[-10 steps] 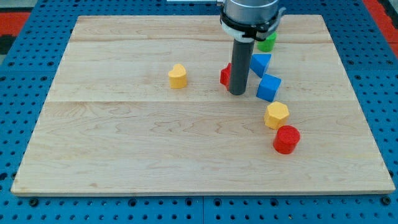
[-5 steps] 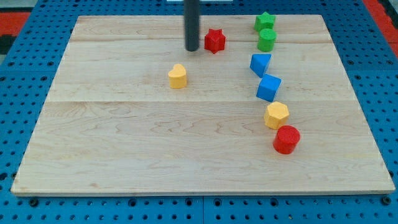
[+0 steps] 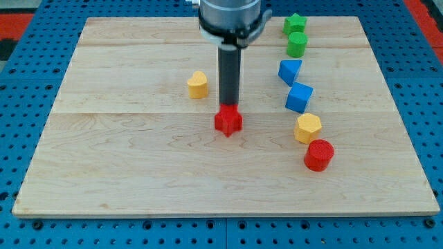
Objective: Push red star into the red circle
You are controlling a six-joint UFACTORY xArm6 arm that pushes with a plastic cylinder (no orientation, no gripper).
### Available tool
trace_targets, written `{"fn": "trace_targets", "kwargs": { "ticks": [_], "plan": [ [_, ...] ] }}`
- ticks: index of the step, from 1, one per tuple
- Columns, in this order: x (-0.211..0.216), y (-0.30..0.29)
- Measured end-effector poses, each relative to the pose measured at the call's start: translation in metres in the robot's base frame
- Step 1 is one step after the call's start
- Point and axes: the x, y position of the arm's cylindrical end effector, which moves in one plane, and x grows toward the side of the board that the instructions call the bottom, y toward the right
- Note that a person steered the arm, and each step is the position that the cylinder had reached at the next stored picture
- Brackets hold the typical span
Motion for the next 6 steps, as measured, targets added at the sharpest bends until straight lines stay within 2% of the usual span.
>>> {"fn": "trace_targets", "kwargs": {
  "ticks": [1, 2, 3, 4, 5, 6],
  "plan": [
    [0.039, -0.019],
    [0.047, -0.034],
    [0.075, -0.003],
    [0.113, 0.004],
    [0.121, 0.005],
    [0.121, 0.041]
  ]
}}
